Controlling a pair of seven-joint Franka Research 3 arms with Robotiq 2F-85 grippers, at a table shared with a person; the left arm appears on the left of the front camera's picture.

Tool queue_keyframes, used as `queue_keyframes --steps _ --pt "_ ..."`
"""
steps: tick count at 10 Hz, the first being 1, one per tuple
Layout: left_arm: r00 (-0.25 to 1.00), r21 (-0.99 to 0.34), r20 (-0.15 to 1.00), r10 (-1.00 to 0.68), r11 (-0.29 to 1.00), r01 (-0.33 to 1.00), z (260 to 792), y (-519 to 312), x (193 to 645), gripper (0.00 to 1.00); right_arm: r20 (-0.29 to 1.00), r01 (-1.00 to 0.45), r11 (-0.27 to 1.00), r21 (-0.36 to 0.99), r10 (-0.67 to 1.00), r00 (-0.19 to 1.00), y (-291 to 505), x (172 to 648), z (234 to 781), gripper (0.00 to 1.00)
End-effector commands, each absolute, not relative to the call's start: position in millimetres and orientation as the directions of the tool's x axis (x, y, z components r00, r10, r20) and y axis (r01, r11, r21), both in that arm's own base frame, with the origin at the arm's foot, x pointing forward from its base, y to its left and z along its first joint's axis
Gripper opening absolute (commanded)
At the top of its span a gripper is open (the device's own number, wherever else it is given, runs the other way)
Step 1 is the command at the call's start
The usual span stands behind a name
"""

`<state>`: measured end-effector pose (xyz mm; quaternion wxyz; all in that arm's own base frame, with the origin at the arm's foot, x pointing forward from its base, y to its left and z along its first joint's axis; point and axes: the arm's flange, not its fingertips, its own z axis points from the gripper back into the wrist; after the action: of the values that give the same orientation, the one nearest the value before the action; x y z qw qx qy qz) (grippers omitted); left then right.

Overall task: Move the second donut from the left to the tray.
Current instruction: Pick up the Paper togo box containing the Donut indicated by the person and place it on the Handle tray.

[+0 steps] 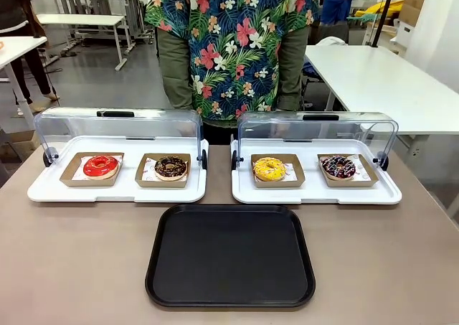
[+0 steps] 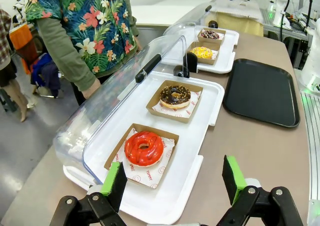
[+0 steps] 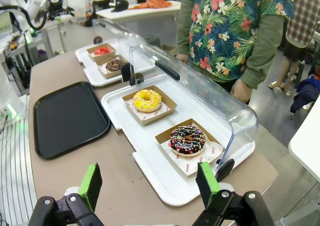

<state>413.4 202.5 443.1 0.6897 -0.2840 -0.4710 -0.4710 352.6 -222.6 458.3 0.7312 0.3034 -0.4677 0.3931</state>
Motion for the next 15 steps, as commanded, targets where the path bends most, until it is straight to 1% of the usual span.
queue_keyframes --steps 1,15 --pt "0.108 0.056 0.917 -0.384 0.391 0.919 444.8 202.8 413.4 1.00 0.931 -0.862 0.502 0.061 0.283 0.231 -223.0 353.9 459.6 1.00" --pt "0.108 0.056 0.917 -0.384 0.391 0.919 444.8 202.8 413.4 1.00 0.931 -0.862 0.502 0.061 0.283 0.231 -223.0 353.9 459.6 1.00"
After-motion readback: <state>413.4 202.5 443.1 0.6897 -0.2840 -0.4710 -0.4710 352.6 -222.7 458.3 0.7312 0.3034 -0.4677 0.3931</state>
